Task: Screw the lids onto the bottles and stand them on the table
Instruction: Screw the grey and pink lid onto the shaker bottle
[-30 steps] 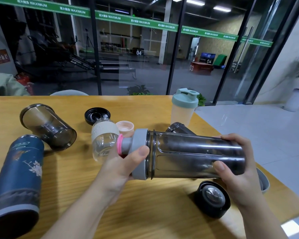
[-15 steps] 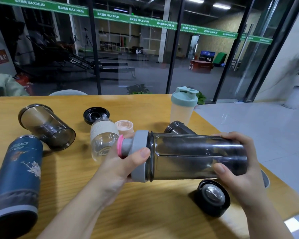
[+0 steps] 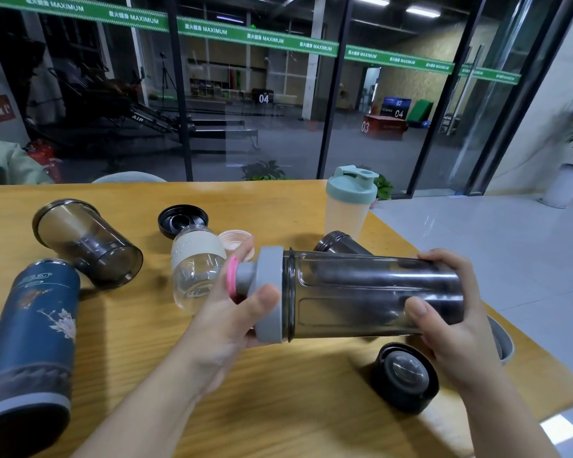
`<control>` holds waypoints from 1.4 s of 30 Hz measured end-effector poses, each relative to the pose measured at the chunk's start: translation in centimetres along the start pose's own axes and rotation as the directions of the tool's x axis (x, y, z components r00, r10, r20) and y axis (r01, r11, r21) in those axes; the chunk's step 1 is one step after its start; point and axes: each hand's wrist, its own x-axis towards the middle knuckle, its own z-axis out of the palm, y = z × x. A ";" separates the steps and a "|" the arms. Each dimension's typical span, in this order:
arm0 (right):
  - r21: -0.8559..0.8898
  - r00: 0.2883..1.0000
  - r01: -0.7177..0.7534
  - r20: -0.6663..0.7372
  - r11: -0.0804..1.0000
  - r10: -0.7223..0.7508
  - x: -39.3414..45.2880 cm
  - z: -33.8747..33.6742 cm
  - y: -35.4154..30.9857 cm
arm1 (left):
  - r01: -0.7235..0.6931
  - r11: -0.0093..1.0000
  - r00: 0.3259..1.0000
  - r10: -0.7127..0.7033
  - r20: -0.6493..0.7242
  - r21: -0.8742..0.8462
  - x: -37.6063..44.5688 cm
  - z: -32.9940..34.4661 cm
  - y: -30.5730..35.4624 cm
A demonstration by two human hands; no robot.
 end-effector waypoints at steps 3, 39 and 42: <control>0.075 0.989 -0.146 -0.010 0.986 0.147 0.0 -0.1 0.3 | -0.024 0.999 0.998 0.022 0.066 0.024 0.2 -0.2 -0.1; 0.215 0.792 -0.611 0.164 0.762 0.589 1.1 0.4 -1.4 | -0.265 0.962 0.964 0.266 0.000 0.069 0.5 -0.1 -1.5; 0.236 0.822 -0.569 0.127 0.788 0.556 0.9 0.7 -1.4 | -0.269 0.960 0.963 0.269 0.020 0.077 0.7 -0.2 -1.4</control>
